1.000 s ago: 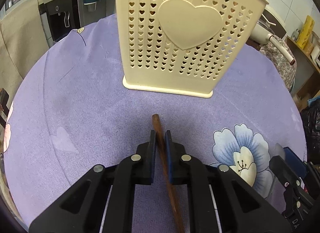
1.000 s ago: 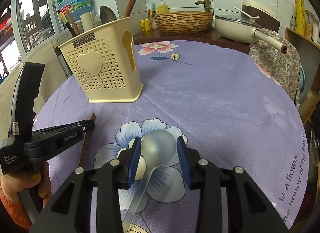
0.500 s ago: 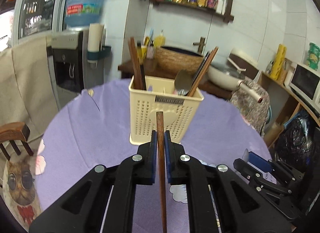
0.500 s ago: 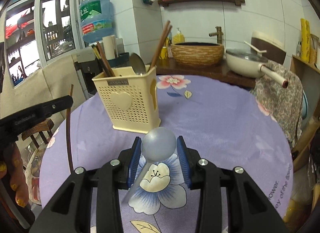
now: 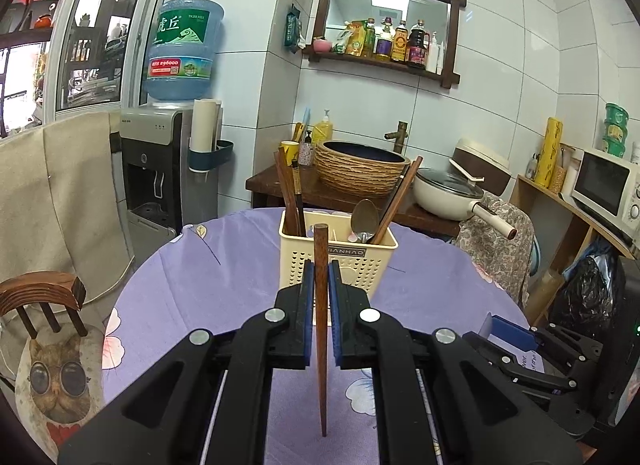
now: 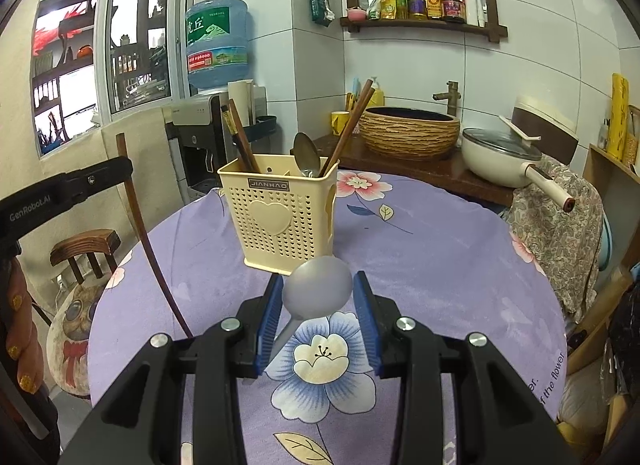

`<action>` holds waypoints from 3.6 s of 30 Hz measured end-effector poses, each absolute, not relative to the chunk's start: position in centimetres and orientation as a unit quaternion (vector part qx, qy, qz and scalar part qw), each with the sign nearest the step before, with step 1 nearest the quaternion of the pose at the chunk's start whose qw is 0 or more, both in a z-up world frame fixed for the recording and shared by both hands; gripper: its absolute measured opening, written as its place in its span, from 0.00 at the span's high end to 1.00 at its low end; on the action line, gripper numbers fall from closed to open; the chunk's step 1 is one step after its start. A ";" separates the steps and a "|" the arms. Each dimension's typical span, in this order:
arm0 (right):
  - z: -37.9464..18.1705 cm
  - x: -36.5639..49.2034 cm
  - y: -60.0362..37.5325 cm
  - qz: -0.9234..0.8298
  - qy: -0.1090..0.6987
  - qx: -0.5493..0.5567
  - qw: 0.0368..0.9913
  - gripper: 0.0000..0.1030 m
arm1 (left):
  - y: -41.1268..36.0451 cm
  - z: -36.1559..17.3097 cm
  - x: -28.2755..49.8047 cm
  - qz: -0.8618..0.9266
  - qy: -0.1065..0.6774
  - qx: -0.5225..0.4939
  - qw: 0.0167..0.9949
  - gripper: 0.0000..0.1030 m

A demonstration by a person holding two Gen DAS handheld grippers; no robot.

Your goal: Organize utensils

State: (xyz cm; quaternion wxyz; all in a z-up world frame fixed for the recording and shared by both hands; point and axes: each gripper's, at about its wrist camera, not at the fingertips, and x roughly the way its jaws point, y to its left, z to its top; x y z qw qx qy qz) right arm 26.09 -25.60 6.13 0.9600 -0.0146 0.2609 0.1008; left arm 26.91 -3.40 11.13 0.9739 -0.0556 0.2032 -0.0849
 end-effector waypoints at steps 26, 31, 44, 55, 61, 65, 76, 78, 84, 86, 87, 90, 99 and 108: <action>20.7 35.2 -23.7 0.108 0.155 -0.048 0.981 0.66 | -1.3 25.9 34.3 -0.111 0.131 -0.102 0.980 0.93; 21.4 38.5 -22.4 0.081 0.150 -0.074 0.983 0.66 | -1.6 27.2 38.0 -0.090 0.125 -0.108 0.982 0.93; 11.3 42.0 -20.4 0.067 0.217 -0.119 0.967 0.66 | -3.8 17.2 43.0 -0.054 0.179 -0.078 0.979 0.93; 8.0 42.3 -20.0 0.070 0.233 -0.130 0.961 0.65 | -4.5 11.4 44.2 -0.053 0.226 -0.061 0.971 0.93; 8.7 40.8 -20.9 0.070 0.194 -0.112 0.972 0.43 | -3.8 12.3 43.1 -0.060 0.214 -0.070 0.973 0.91; 9.9 37.8 -21.9 0.075 0.169 -0.098 0.978 0.35 | -2.8 13.7 39.6 -0.056 0.175 -0.071 0.981 0.32; 8.0 21.3 -23.6 0.088 0.126 -0.030 0.988 0.06 | 0.7 9.9 22.4 -0.019 0.099 -0.035 0.994 0.05; 6.8 17.1 -23.3 0.088 0.105 -0.020 0.990 0.06 | 1.0 8.3 18.9 -0.018 0.101 -0.037 0.994 0.05; 3.6 9.0 -22.7 0.058 0.096 -0.014 0.994 0.06 | 1.1 3.8 10.7 -0.021 0.169 -0.060 0.984 0.05; 3.0 6.6 -22.7 0.044 0.087 -0.010 0.995 0.06 | 0.9 2.8 8.2 -0.029 0.163 -0.051 0.985 0.05; 2.7 5.5 -22.8 0.045 0.084 -0.004 0.995 0.06 | 0.9 2.5 7.4 -0.027 0.157 -0.045 0.986 0.05; 1.8 2.8 -22.7 0.043 0.073 -0.003 0.996 0.06 | 1.2 1.6 4.6 -0.014 0.115 -0.039 0.993 0.05; 0.8 -0.7 -21.9 0.038 0.071 -0.010 0.997 0.06 | 0.7 0.8 -0.1 -0.021 0.060 -0.022 0.998 0.05; 0.7 -1.7 -21.5 0.034 0.073 -0.014 0.997 0.06 | 0.4 1.2 -0.8 -0.026 0.059 -0.012 0.998 0.05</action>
